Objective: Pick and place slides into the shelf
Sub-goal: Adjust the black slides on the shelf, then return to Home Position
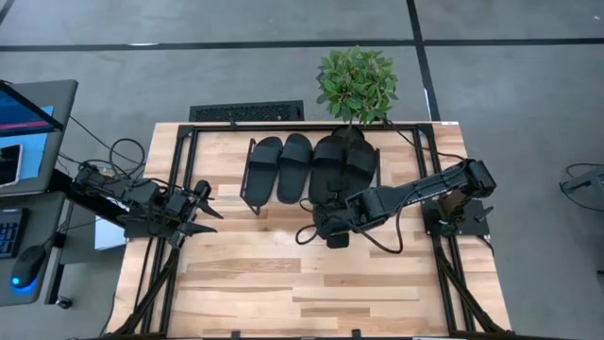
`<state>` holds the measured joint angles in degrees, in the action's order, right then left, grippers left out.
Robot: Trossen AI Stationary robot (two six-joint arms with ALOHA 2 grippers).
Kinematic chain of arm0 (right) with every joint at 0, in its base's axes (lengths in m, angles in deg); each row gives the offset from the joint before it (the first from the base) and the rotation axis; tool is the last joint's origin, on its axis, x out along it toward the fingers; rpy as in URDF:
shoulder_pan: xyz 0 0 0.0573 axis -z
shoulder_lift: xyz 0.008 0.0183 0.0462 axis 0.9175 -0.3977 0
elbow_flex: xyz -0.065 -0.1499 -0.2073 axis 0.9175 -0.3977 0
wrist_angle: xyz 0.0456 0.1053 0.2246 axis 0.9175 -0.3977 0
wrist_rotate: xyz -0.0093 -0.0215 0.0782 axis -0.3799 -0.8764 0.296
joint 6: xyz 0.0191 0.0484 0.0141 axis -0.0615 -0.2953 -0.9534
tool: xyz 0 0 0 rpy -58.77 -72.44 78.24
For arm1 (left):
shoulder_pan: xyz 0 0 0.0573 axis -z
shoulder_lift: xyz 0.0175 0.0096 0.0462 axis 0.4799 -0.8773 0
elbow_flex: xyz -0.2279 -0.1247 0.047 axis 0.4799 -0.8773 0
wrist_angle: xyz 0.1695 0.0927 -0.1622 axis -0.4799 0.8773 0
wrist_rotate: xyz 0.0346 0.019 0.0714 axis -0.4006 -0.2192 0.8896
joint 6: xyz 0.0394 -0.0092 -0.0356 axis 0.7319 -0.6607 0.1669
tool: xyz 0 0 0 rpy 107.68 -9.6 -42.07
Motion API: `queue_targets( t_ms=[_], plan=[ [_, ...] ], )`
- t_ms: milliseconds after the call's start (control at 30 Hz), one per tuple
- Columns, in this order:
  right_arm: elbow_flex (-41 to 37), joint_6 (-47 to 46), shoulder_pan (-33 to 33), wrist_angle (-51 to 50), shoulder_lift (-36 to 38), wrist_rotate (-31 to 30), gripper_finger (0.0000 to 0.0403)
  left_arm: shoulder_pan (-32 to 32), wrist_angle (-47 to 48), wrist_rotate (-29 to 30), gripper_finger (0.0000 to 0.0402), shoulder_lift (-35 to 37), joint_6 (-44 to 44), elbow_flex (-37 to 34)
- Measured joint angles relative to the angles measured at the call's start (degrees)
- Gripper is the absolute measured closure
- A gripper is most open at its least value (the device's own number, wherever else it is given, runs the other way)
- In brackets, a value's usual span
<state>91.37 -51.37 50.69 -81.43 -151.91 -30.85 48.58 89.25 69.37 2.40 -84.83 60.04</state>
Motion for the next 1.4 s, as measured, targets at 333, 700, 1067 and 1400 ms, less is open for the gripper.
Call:
queue_targets(
  t_ms=[333, 700, 1067, 1400],
  plan=[
    [0.0, -2.8, -3.3, -2.3, 0.0, -0.3, 0.0403, 0.0, 0.0, -0.4, 0.0242, 0.0, -0.1, 0.0],
    [8.6, -3.2, -13.4, -6.8, 0.4, -26.7, 0.0403, 0.0, 0.0, -0.9, 0.0242, 0.0, 1.2, 0.0],
    [-5.0, -52.9, -26.2, -32.3, 17.8, -59.7, 0.0403, 1.4, -0.4, -12.7, 0.0242, 0.4, 15.7, 0.0],
    [-38.2, -69.0, -38.8, -30.1, 45.6, -62.7, 0.0403, 1.9, 5.2, -8.2, 0.0242, 7.8, 17.2, 0.5]
  ],
)
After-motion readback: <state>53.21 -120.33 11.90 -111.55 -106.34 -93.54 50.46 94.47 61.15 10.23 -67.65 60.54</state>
